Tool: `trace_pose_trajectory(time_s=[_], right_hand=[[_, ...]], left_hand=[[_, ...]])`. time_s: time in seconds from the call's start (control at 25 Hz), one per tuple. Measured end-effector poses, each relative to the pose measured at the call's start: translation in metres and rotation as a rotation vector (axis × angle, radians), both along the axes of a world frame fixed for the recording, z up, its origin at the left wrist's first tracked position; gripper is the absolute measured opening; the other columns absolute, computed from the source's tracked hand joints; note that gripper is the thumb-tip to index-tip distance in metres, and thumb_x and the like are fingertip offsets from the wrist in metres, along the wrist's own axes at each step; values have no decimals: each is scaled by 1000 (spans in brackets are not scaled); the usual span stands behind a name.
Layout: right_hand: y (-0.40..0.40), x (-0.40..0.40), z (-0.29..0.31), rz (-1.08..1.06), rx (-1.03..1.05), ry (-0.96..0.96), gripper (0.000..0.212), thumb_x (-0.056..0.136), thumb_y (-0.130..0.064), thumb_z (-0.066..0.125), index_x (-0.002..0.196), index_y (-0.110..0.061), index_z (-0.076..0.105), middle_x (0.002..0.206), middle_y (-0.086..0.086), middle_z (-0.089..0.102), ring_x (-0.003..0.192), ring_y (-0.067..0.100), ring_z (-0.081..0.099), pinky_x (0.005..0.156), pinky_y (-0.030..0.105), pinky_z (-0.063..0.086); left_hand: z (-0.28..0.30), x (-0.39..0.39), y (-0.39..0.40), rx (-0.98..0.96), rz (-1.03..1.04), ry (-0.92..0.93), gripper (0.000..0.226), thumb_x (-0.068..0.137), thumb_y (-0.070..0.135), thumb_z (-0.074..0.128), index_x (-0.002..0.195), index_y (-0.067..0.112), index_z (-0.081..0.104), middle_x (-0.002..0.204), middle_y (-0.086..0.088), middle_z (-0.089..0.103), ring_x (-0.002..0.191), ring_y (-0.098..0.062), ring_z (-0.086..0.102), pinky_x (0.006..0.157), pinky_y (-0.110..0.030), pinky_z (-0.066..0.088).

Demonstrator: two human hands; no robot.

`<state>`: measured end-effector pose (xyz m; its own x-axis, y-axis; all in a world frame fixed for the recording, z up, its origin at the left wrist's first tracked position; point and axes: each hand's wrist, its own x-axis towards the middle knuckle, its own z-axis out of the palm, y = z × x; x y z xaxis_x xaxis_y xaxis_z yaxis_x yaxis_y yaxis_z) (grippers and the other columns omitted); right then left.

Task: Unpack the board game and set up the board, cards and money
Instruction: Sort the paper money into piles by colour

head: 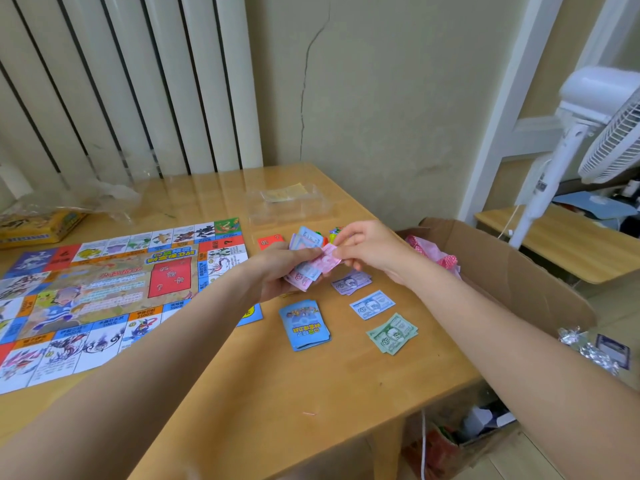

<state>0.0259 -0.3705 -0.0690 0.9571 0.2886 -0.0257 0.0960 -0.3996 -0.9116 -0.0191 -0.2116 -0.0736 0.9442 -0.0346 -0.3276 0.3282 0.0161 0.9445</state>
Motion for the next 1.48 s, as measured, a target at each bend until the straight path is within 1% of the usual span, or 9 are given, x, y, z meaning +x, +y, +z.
trace_pose_trajectory(time_s=[0.2, 0.44, 0.6, 0.72, 0.84, 0.96, 1.2, 1.36, 1.48], right_hand=[[6, 30, -11, -406, 136, 52, 23, 80, 2, 65, 73, -15, 52, 63, 8, 54, 31, 3, 44, 32, 14, 33], [13, 34, -31, -263, -518, -175, 8, 81, -3, 63, 89, -4, 66, 103, 12, 64, 94, 26, 61, 74, 27, 48], [13, 30, -15, -254, -465, -332, 7, 83, -14, 65, 90, -10, 65, 108, 8, 56, 101, 22, 55, 81, 27, 42], [18, 15, 14, 96, -14, -13, 35, 82, -25, 70, 111, -13, 55, 102, 6, 57, 84, 17, 57, 68, 24, 47], [29, -2, 14, 361, -340, -97, 81, 75, -35, 75, 140, -30, 28, 137, -1, 35, 116, 16, 48, 92, 28, 46], [38, -6, 2, 377, -477, -331, 99, 67, -36, 81, 144, -33, 19, 141, -3, 25, 132, 15, 31, 103, 29, 32], [26, 5, 4, 223, -464, -473, 67, 74, -29, 76, 131, -15, 44, 123, 4, 46, 117, 20, 47, 83, 21, 31], [15, -5, 8, 296, -436, -320, 73, 70, -31, 80, 131, -17, 42, 119, -2, 42, 108, 12, 49, 90, 24, 40], [2, -5, 16, 343, -124, -51, 41, 78, -25, 73, 115, -15, 58, 108, 3, 58, 81, 11, 60, 75, 24, 51]], left_hand=[[3, 8, 24, -15, 89, -51, 6, 93, 12, 54, 97, 8, 57, 63, -3, 70, 53, -9, 64, 58, -23, 48], [0, 7, 29, 6, 52, -14, 5, 93, 13, 55, 96, 10, 58, 65, -3, 71, 57, -9, 66, 54, -20, 49], [-4, 10, 25, -20, 26, -5, 8, 92, 14, 57, 98, 10, 59, 70, -5, 71, 62, -12, 65, 53, -18, 52], [-3, 12, 18, -85, 40, 17, 8, 90, 16, 59, 93, 9, 61, 65, -5, 70, 55, -11, 64, 54, -20, 52], [2, 12, 8, -238, 100, 61, 9, 91, 15, 57, 88, 7, 60, 59, -4, 69, 49, -11, 65, 47, -19, 53], [8, 7, 1, -275, 71, 77, 19, 96, 20, 48, 84, 9, 58, 55, -1, 68, 46, -8, 64, 41, -17, 50], [14, 1, -2, -163, -69, 70, 17, 96, 18, 49, 84, 9, 58, 75, -7, 70, 69, -18, 68, 77, -33, 55], [4, 2, -14, -152, -13, -24, 6, 93, 10, 54, 92, 7, 59, 65, -2, 67, 55, -11, 65, 55, -24, 58], [-2, 1, -10, -8, -84, -31, 2, 89, 12, 60, 89, 12, 62, 58, 5, 66, 50, -2, 62, 47, -14, 50]])
